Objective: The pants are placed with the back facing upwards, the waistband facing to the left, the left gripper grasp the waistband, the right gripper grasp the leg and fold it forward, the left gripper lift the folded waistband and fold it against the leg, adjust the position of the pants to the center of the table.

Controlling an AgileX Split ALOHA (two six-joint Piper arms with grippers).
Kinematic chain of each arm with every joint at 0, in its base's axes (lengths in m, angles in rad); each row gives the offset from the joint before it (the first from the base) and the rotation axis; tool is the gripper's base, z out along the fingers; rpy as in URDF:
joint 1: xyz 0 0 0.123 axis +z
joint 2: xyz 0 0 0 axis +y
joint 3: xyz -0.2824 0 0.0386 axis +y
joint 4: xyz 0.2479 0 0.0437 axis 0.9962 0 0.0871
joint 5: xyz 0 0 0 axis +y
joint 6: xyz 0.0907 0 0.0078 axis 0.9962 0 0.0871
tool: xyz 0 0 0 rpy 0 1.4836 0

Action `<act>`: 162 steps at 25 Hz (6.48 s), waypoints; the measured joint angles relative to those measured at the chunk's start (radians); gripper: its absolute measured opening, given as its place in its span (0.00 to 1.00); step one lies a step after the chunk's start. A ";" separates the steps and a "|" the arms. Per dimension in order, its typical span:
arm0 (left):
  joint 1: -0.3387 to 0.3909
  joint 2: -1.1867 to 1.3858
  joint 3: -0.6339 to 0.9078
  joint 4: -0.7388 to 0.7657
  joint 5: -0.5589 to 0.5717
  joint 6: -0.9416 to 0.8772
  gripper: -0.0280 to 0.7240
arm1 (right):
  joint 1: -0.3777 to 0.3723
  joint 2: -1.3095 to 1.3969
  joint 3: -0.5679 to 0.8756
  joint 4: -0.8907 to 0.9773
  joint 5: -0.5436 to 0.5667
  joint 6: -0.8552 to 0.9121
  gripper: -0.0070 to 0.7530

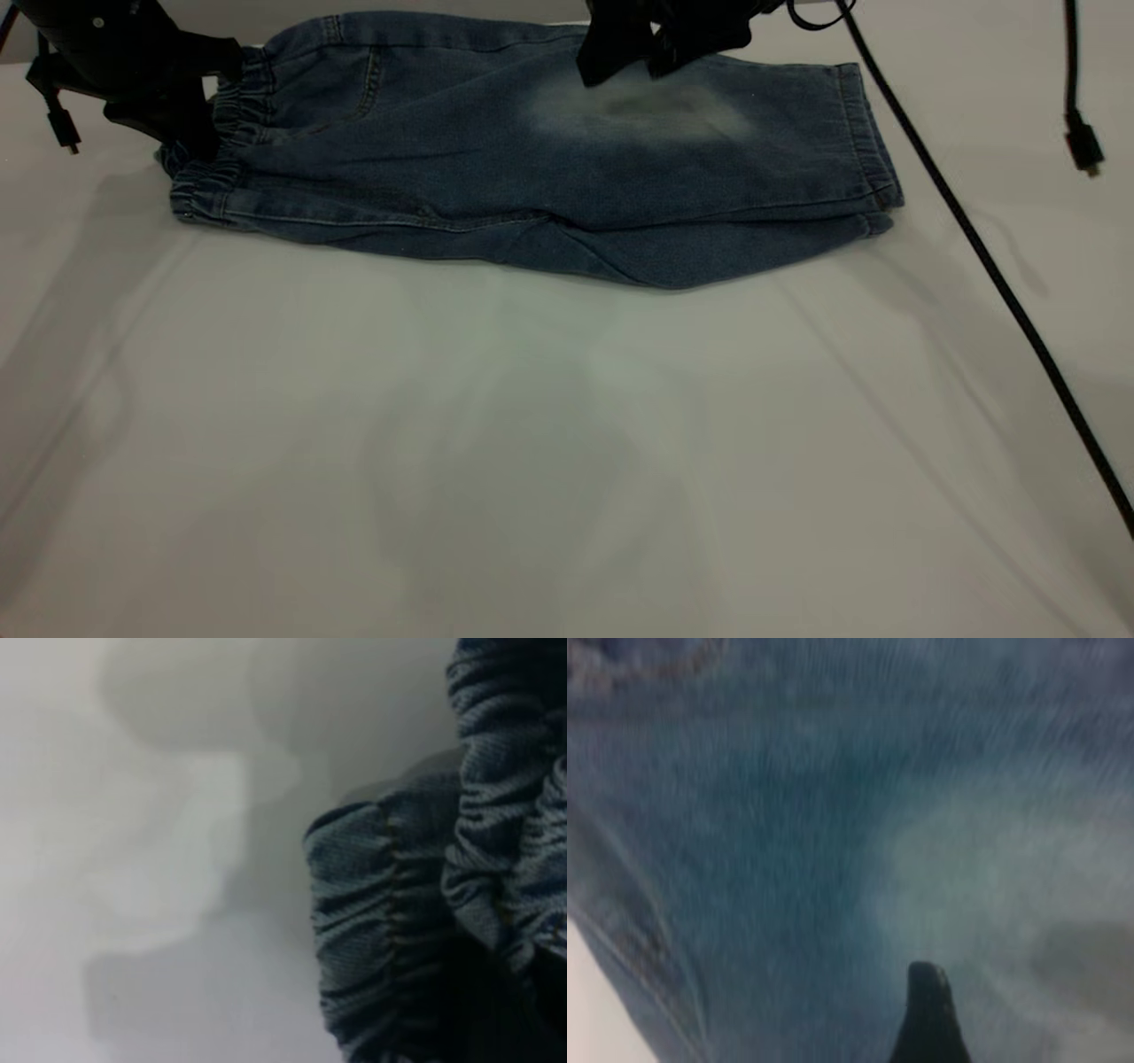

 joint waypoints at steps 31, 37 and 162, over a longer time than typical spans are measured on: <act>-0.156 -0.003 -0.478 -0.195 0.406 0.159 0.11 | 0.115 0.169 -0.368 -0.696 0.325 0.646 0.59; -0.254 -0.004 -0.593 -0.181 0.470 0.162 0.11 | 0.115 0.169 -0.424 -0.699 0.370 0.646 0.59; -0.663 0.329 -0.726 0.107 0.045 -0.071 0.74 | -0.368 -0.411 -1.039 -0.241 0.719 0.624 0.58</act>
